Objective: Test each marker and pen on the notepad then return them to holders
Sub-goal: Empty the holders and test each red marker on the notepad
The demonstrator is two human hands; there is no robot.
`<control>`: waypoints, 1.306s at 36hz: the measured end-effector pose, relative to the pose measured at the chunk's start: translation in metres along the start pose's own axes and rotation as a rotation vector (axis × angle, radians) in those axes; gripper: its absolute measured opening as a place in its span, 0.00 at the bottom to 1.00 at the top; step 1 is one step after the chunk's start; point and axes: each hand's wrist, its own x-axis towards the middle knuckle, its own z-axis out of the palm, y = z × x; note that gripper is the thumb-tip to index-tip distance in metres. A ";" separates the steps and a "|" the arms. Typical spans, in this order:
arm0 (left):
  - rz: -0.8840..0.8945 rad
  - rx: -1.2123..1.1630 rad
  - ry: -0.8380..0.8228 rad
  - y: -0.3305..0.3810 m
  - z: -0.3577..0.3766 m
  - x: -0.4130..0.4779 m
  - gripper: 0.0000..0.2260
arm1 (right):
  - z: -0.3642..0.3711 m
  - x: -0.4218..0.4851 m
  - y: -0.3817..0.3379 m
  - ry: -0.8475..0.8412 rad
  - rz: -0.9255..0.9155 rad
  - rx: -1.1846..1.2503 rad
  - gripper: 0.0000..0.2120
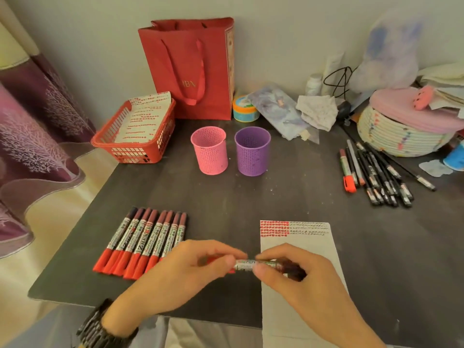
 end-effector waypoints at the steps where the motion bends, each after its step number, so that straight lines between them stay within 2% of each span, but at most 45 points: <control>1: -0.031 0.078 -0.019 -0.004 -0.008 -0.009 0.09 | 0.002 0.005 -0.003 -0.028 -0.040 -0.025 0.11; 3: -0.088 0.264 -0.041 -0.010 -0.027 -0.027 0.09 | 0.013 0.017 -0.010 -0.101 -0.123 -0.072 0.10; 6: -0.214 0.427 0.028 -0.023 -0.061 -0.056 0.14 | 0.037 0.039 -0.023 -0.189 -0.176 -0.111 0.19; 10: -0.299 0.326 0.415 -0.054 -0.102 -0.096 0.14 | 0.067 0.072 -0.026 -0.178 -0.206 -0.243 0.28; 13: -0.306 0.224 0.685 -0.084 -0.120 -0.113 0.10 | 0.087 0.092 -0.023 -0.161 -0.218 -0.353 0.29; 17: -0.458 0.262 0.859 -0.120 -0.122 -0.111 0.05 | 0.107 0.109 -0.013 -0.123 -0.184 -0.467 0.39; 19: -0.517 0.301 0.866 -0.132 -0.115 -0.103 0.06 | 0.115 0.111 -0.005 -0.106 -0.161 -0.533 0.41; 22: -0.538 0.382 0.862 -0.142 -0.104 -0.091 0.09 | 0.125 0.108 0.006 -0.021 -0.231 -0.731 0.43; 25: -0.543 0.411 0.902 -0.144 -0.100 -0.085 0.09 | 0.127 0.106 0.007 -0.008 -0.257 -0.733 0.47; 31: -0.513 0.425 0.905 -0.147 -0.097 -0.085 0.09 | 0.126 0.105 0.005 -0.051 -0.232 -0.808 0.47; 33: -0.511 0.426 0.907 -0.147 -0.095 -0.085 0.11 | 0.126 0.105 0.008 -0.102 -0.208 -0.873 0.46; 40: -0.457 0.394 0.971 -0.148 -0.083 -0.090 0.12 | 0.124 0.104 0.008 -0.111 -0.190 -0.919 0.39; 42: -0.427 0.376 0.962 -0.148 -0.081 -0.093 0.13 | 0.123 0.104 0.009 -0.130 -0.198 -0.919 0.41; 47: -0.370 0.345 0.928 -0.147 -0.079 -0.101 0.15 | 0.122 0.105 0.014 -0.160 -0.227 -0.938 0.37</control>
